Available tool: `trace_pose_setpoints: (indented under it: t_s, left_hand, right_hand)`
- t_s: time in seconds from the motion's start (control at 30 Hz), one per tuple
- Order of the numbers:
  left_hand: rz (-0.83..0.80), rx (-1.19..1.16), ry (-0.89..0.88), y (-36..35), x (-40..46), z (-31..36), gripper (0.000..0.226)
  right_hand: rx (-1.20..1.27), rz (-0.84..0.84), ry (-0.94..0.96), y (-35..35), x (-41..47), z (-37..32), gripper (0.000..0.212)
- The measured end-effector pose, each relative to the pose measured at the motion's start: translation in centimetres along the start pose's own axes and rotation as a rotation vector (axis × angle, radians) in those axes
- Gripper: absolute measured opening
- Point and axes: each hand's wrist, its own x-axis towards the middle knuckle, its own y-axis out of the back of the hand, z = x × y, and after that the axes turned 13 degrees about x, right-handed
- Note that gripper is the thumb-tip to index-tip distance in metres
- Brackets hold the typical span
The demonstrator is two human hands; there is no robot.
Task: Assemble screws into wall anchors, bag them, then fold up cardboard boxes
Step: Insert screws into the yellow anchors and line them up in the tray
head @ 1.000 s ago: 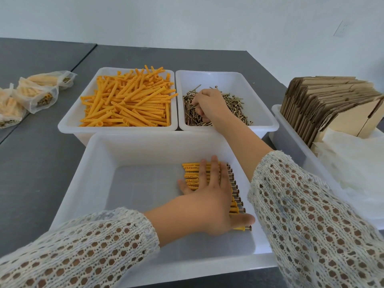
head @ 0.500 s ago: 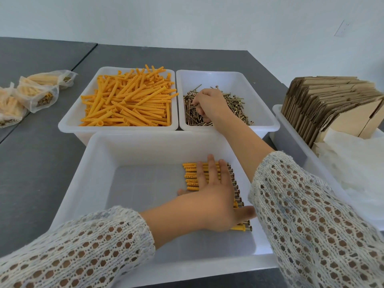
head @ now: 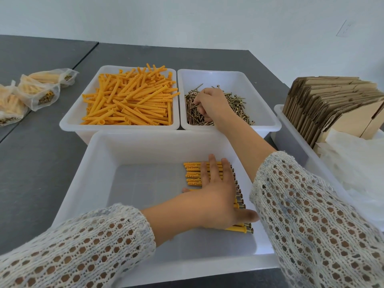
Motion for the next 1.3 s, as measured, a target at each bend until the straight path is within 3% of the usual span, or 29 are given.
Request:
trace_pose_setpoints:
  t_s: [0.43,0.97,1.1,1.23,1.3]
  left_hand:
    - [-0.122,0.276,-0.033,-1.5,0.2,-0.8,0.131]
    - [-0.028,0.328,0.003,-2.1,0.6,-0.5,0.130]
    - [0.245,0.399,-0.031,0.8,-0.1,-0.5,0.116]
    - [0.759,0.379,-0.029,5.1,-1.2,-1.3,0.036]
    - [0.938,0.318,0.026,6.6,-1.8,-2.6,0.026]
  right_hand:
    - [0.004,-0.006,0.000,0.0,-0.2,-0.1,0.021]
    - [0.006,-0.016,-0.009,0.1,-0.2,-0.2,0.021]
    - [0.002,-0.017,0.003,0.1,-0.1,-0.1,0.020]
    - [-0.123,0.154,0.107,0.0,0.1,0.4,0.020]
    - [-0.242,0.277,0.141,0.2,0.4,0.7,0.032]
